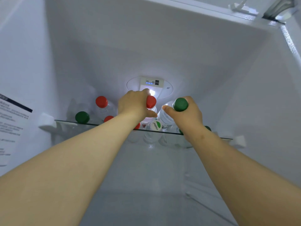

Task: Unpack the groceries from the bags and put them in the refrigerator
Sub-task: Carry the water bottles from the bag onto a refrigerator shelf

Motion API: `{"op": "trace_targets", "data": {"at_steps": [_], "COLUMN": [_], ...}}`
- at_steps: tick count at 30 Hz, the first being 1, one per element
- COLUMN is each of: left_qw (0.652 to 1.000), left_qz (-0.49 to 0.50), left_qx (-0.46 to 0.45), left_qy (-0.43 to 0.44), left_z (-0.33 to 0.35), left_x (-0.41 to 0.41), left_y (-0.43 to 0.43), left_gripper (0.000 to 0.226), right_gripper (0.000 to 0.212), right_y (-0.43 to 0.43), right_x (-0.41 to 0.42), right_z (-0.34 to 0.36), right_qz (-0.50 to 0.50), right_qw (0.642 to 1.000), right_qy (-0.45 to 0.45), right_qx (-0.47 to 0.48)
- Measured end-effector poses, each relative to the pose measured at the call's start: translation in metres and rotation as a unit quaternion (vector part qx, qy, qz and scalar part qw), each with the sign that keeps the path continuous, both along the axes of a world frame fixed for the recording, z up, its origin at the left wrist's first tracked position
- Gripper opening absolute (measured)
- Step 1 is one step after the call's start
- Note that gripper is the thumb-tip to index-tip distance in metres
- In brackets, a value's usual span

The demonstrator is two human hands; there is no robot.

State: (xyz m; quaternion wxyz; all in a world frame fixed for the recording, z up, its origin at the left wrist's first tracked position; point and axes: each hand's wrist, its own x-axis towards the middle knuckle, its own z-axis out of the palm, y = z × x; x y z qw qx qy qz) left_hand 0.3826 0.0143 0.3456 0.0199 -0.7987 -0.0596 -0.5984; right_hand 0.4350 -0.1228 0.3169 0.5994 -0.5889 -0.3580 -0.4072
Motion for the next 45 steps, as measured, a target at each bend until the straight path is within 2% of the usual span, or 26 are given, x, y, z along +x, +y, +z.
{"op": "trace_targets", "data": {"at_steps": [4, 8, 10, 14, 22, 30, 36, 45], "left_qw": [0.995, 0.983, 0.98, 0.977, 0.971, 0.979, 0.978, 0.98], "left_qz": [0.074, 0.14, 0.15, 0.144, 0.147, 0.124, 0.116, 0.074], "left_qx": [0.052, 0.096, 0.085, 0.052, 0.045, 0.027, 0.021, 0.014], "left_qy": [0.04, 0.07, 0.095, 0.148, 0.185, 0.162, 0.173, 0.186], "left_z": [0.004, 0.005, 0.005, 0.004, 0.003, -0.003, -0.003, -0.005], "left_x": [0.003, 0.013, 0.018, 0.027, 0.025, 0.022, 0.019, 0.011], "left_y": [-0.003, -0.001, 0.003, 0.01, 0.013, 0.008, 0.007, 0.008], "left_gripper": [0.046, 0.048, 0.043, 0.036, 0.069, 0.06, 0.056, 0.056], "right_gripper": [0.046, 0.042, 0.04, 0.037, 0.036, 0.03, 0.035, 0.063], "right_y": [0.004, 0.005, 0.004, 0.005, 0.007, 0.008, 0.015, 0.014], "right_x": [-0.001, 0.0, 0.002, 0.003, 0.007, 0.016, 0.031, 0.045], "right_z": [-0.002, -0.004, -0.003, 0.001, 0.01, 0.025, 0.031, 0.033], "right_qz": [-0.054, -0.08, -0.09, -0.117, -0.156, -0.204, -0.219, -0.177], "right_qw": [0.998, 0.996, 0.995, 0.992, 0.979, 0.954, 0.94, 0.938], "right_qy": [-0.026, -0.048, -0.05, -0.014, 0.043, 0.081, 0.091, 0.12], "right_qx": [0.018, 0.002, -0.017, -0.052, -0.125, -0.205, -0.245, -0.273]}}
